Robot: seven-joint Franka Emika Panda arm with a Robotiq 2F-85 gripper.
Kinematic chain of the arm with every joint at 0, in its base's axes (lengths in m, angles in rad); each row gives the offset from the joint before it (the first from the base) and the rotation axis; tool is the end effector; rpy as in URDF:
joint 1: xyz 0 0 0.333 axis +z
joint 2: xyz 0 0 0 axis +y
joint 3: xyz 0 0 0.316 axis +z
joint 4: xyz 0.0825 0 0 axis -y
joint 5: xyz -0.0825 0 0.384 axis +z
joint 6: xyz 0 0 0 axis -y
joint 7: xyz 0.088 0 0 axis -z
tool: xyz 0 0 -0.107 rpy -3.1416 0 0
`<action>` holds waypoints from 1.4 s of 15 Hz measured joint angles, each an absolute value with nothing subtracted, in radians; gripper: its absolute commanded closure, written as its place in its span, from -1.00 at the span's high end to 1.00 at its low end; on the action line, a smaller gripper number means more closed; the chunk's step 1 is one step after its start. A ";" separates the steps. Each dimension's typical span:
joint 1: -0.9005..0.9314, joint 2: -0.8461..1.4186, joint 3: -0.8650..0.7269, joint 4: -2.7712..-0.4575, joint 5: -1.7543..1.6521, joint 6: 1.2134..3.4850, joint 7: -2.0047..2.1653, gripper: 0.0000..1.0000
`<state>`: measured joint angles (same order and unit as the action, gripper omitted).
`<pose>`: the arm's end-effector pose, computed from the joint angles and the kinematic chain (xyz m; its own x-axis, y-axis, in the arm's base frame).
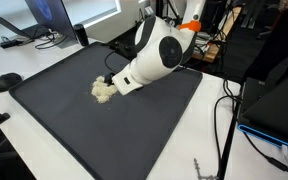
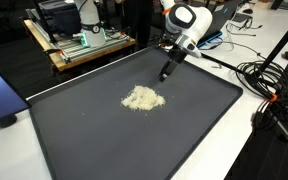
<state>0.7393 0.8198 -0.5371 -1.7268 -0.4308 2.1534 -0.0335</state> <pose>0.6235 0.1335 0.1542 0.8057 0.4140 -0.4236 0.5922 -0.5728 0.5667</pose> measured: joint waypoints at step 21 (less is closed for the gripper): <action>0.397 0.806 -0.027 -1.706 -1.072 1.964 -0.092 1.00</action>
